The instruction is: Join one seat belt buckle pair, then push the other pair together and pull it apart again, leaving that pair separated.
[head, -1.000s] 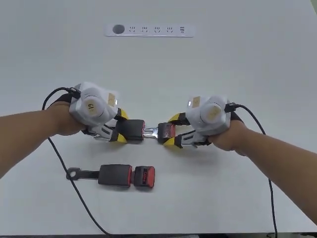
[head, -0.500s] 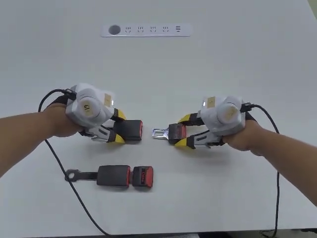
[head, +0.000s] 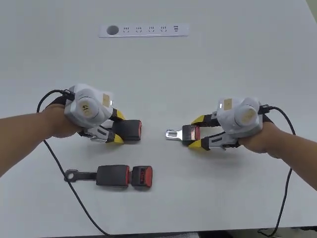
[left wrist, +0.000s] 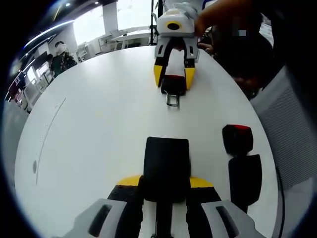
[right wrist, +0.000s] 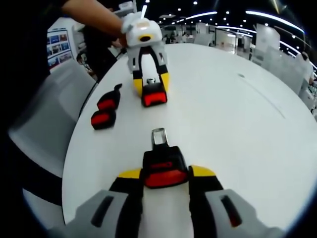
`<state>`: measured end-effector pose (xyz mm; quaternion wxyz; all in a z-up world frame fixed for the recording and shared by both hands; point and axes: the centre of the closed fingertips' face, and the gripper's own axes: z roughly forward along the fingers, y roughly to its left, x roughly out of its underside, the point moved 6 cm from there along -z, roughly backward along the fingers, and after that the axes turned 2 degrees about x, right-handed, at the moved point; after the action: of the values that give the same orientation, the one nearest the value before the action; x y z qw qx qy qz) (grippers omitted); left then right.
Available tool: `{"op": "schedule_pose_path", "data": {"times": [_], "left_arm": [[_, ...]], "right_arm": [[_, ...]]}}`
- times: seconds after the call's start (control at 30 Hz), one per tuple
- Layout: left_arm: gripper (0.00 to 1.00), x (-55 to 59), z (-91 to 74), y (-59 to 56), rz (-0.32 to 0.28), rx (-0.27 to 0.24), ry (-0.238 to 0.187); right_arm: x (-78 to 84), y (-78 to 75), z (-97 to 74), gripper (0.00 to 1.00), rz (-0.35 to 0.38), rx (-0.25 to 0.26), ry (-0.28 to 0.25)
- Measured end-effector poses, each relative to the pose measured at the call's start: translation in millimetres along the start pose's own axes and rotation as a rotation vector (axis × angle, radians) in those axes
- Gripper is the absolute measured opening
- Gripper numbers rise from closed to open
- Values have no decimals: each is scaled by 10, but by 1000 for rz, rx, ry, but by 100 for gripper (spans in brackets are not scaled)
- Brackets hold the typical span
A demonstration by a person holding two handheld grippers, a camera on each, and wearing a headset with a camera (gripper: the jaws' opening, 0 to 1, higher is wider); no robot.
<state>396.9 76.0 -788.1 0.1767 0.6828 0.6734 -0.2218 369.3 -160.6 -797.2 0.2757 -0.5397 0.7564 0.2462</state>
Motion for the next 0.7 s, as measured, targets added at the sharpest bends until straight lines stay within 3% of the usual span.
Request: {"op": "schedule_pose_path", "data": {"times": [0.7], "left_arm": [[35, -2, 2, -6, -11, -4, -2]], "right_arm": [[195, -7, -296, 36, 22, 27, 36]]}}
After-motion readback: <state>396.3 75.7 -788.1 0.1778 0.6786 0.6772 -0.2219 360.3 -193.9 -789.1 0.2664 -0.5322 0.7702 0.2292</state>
